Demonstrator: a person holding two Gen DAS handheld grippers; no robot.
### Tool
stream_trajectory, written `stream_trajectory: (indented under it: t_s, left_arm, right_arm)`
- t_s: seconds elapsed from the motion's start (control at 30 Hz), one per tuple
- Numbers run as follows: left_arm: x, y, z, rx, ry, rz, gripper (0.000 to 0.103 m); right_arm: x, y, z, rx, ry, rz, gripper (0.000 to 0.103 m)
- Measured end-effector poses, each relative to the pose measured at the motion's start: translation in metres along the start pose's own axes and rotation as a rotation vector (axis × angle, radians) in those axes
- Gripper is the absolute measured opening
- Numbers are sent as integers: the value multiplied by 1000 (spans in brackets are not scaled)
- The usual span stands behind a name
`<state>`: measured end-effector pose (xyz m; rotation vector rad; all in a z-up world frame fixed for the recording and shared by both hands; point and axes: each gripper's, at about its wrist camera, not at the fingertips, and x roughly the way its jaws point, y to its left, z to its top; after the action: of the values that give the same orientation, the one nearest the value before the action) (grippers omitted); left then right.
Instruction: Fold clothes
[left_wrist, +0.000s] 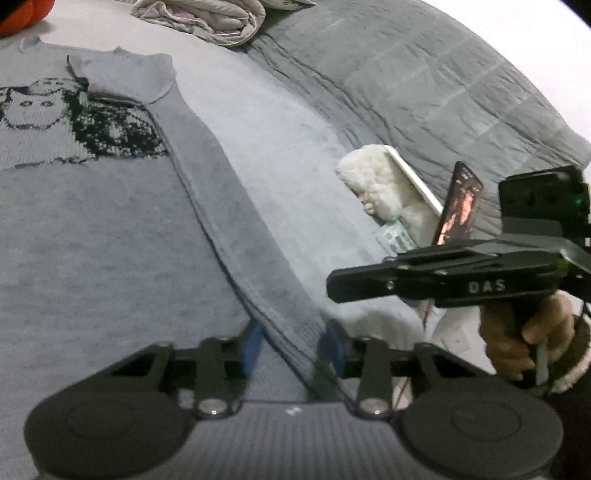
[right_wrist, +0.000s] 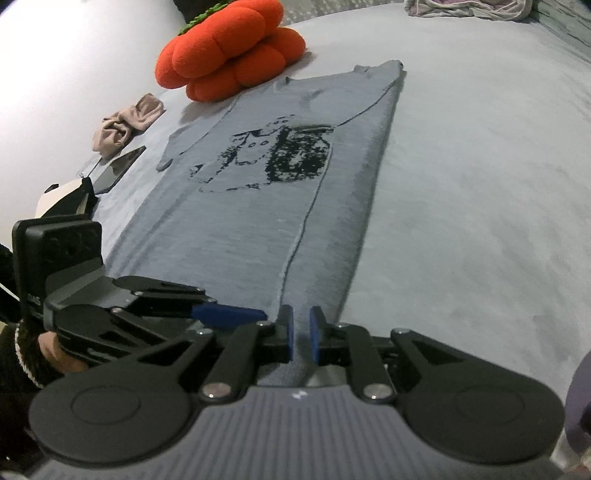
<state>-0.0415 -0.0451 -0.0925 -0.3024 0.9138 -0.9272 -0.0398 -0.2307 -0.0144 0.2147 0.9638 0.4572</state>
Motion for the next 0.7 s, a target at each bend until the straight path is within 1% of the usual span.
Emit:
stream_trajectory:
  t_s: [0.03, 0.07, 0.17, 0.27, 0.37, 0.47, 0.53, 0.6, 0.63, 0.67, 0.7]
  left_arm:
    - [0, -1, 0, 4, -7, 8, 3]
    - [0, -3, 0, 9, -14, 16, 3]
    - [-15, -10, 0, 53, -69, -4, 3]
    - [-26, -11, 2, 66, -90, 2, 3]
    - [-30, 0, -3, 54, -64, 42, 4]
    - [-21, 7, -7, 44, -20, 93, 5]
    - [-24, 5, -9, 54, -22, 89, 8]
    - [-31, 3, -9, 81, -36, 95, 18]
    - [-34, 2, -8, 95, -47, 100, 21]
    - [-37, 3, -7, 97, -58, 111, 28]
    - [-40, 4, -6, 97, -68, 123, 32]
  right_arm:
    - [0, 0, 0, 0, 0, -1, 15]
    - [0, 0, -1, -1, -1, -3, 15]
    - [-3, 0, -2, -2, -8, -2, 15]
    - [-6, -1, -2, 2, -21, 3, 15]
    - [-6, 0, -2, 1, -26, 10, 15]
    - [0, 3, -1, -9, -17, 16, 15]
    - [5, 8, 0, -23, -9, 22, 15]
    - [10, 13, 2, -41, 1, 29, 15]
    - [14, 15, 2, -51, 10, 33, 15]
    - [17, 17, 2, -60, 19, 37, 15]
    - [21, 20, 2, -70, 29, 40, 15]
